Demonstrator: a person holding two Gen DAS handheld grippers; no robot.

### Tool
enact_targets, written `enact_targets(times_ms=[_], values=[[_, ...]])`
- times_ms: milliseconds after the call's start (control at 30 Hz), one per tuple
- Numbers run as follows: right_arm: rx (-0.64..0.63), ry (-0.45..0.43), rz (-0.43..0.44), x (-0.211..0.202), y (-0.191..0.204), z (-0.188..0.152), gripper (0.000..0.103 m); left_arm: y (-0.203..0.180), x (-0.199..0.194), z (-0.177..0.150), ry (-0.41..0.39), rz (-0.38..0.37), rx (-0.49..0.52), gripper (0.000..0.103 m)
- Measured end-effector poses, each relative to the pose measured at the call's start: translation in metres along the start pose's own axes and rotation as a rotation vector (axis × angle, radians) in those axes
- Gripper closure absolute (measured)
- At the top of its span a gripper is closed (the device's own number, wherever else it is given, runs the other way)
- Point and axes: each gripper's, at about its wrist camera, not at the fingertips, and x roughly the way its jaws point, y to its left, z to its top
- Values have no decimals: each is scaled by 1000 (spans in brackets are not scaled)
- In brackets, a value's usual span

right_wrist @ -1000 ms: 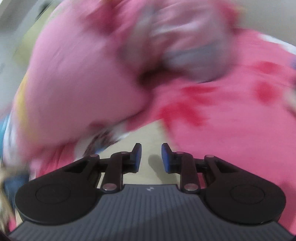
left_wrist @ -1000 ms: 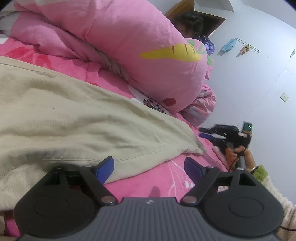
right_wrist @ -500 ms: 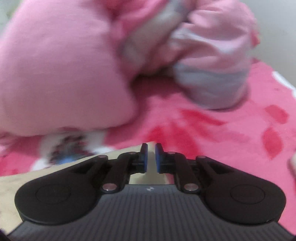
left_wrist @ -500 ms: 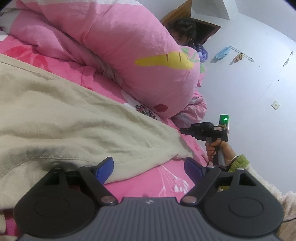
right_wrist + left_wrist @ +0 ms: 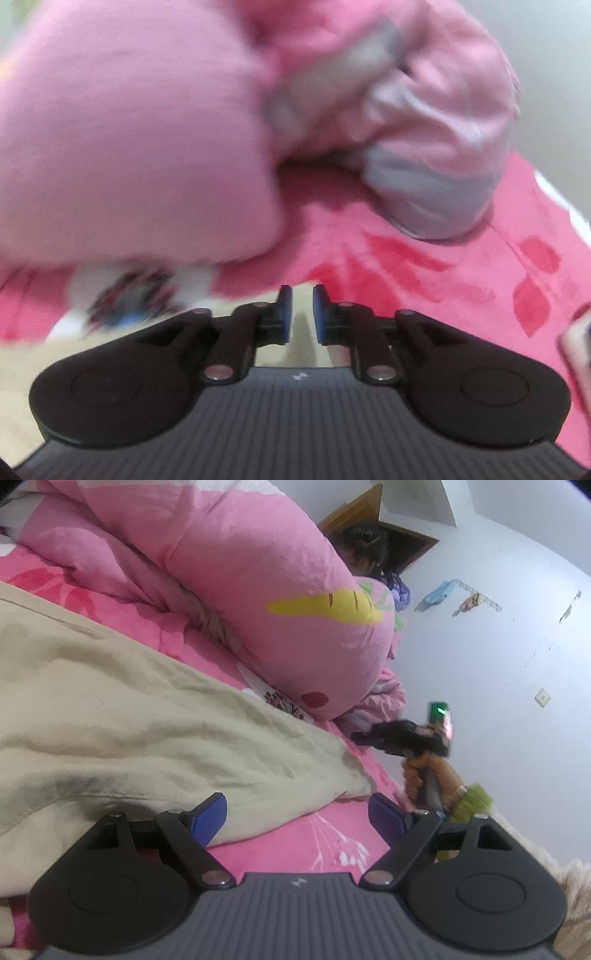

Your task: Fold clothes

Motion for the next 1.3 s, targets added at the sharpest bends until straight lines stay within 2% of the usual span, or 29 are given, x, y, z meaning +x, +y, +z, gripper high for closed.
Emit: enact_targets(times_ms=[67, 200, 300, 400, 467, 500, 567, 600, 733, 767, 800, 833, 867, 933, 1000, 1033, 1100, 1167, 1300], values=[[-53, 2, 56, -27, 19, -12, 86, -1, -8, 5, -18, -3, -28, 19], [-224, 41, 238, -66, 84, -45, 84, -10, -47, 27, -76, 30, -99, 19], [-370, 59, 383, -80, 142, -73, 83, -13, -88, 40, -119, 100, -112, 18], [-535, 74, 489, -80, 202, -105, 79, 1, -114, 43, -125, 225, -124, 18], [-634, 87, 466, -73, 225, -124, 79, 17, -124, 40, -109, 302, -155, 18], [-651, 107, 446, -68, 223, -131, 79, 28, -128, 37, -104, 322, -180, 19], [-619, 133, 428, -63, 200, -133, 79, 48, -135, 28, -103, 333, -225, 19], [-586, 131, 392, -65, 182, -128, 79, 56, -138, 24, -105, 326, -243, 20], [-439, 144, 38, -72, 125, -103, 77, 74, -147, 19, -138, 243, -274, 21], [-403, 136, -8, -77, 118, -98, 77, 74, -147, 19, -142, 231, -273, 21], [-394, 107, 26, -90, 124, -98, 77, 72, -147, 19, -139, 228, -260, 20], [-409, 66, 95, -104, 136, -100, 77, 71, -147, 18, -137, 226, -248, 20], [-468, 30, 169, -117, 155, -108, 77, 70, -147, 17, -135, 224, -236, 20], [-676, -35, 328, -136, 210, -136, 75, 69, -148, 14, -133, 232, -223, 20], [-891, -96, 475, -154, 262, -165, 69, 68, -149, 12, -134, 236, -216, 20], [-1021, -116, 519, -158, 282, -182, 64, 67, -149, 11, -134, 237, -212, 20], [-1252, -139, 547, -154, 315, -210, 62, 68, -151, 10, -138, 228, -215, 20], [-1425, -158, 548, -144, 337, -228, 62, 69, -152, 9, -142, 218, -216, 20], [-1561, -193, 601, -136, 357, -226, 62, 70, -152, 9, -142, 213, -221, 20]])
